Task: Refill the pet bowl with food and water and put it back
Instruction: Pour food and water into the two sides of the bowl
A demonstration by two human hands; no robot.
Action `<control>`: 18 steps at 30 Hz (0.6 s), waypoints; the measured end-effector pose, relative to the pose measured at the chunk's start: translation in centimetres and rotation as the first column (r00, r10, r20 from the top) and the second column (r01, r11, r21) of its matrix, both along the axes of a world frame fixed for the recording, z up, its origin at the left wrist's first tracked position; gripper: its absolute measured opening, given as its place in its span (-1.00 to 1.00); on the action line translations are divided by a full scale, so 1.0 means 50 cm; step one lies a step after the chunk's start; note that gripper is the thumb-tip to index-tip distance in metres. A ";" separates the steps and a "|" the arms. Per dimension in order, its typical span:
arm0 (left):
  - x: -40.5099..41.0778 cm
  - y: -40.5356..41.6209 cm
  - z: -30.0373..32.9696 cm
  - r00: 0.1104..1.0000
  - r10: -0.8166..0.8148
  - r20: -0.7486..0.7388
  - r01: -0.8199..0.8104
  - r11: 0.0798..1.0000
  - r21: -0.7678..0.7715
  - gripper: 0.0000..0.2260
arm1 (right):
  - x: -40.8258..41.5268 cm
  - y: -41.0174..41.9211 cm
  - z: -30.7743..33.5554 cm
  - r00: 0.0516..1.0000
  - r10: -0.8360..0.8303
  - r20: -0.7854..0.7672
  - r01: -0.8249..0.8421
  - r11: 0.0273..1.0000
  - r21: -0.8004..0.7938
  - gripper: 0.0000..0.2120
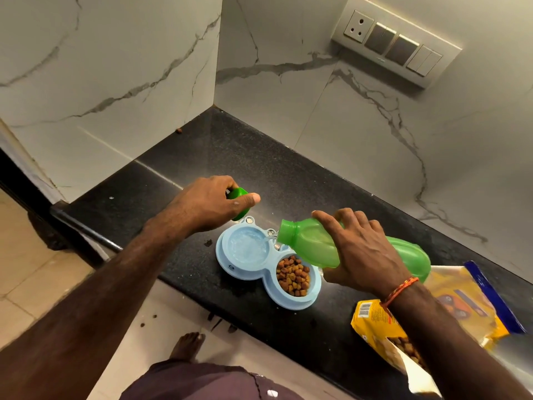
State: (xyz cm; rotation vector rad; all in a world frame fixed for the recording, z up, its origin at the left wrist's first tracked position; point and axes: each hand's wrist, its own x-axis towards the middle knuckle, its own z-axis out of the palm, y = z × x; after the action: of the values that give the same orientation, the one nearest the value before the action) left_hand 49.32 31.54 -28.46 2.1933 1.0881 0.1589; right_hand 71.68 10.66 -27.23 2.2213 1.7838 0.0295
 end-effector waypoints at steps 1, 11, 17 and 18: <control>-0.001 -0.002 0.001 1.000 -0.003 0.002 0.003 1.000 0.003 -0.45 | -0.002 -0.002 -0.003 1.000 -0.012 -0.024 0.012 1.000 0.007 0.12; 0.017 -0.043 0.031 0.993 -0.105 0.057 0.099 0.991 0.095 -0.50 | -0.028 -0.015 -0.057 0.925 -0.130 -0.356 0.184 0.975 0.122 0.09; 0.035 -0.063 0.114 0.976 -0.172 0.132 0.142 0.967 0.210 -0.41 | -0.072 0.001 -0.043 0.817 0.061 -0.573 0.232 0.875 0.425 0.03; 0.036 -0.067 0.134 0.974 -0.183 0.134 0.148 0.961 0.233 -0.38 | -0.081 0.006 -0.039 0.806 0.089 -0.586 0.235 0.860 0.453 0.02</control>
State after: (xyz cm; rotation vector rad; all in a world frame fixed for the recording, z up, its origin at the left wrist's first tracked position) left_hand 51.13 28.19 -21.77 2.4134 0.8293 0.3858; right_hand 67.62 10.97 -29.19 2.9263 2.1926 -0.2765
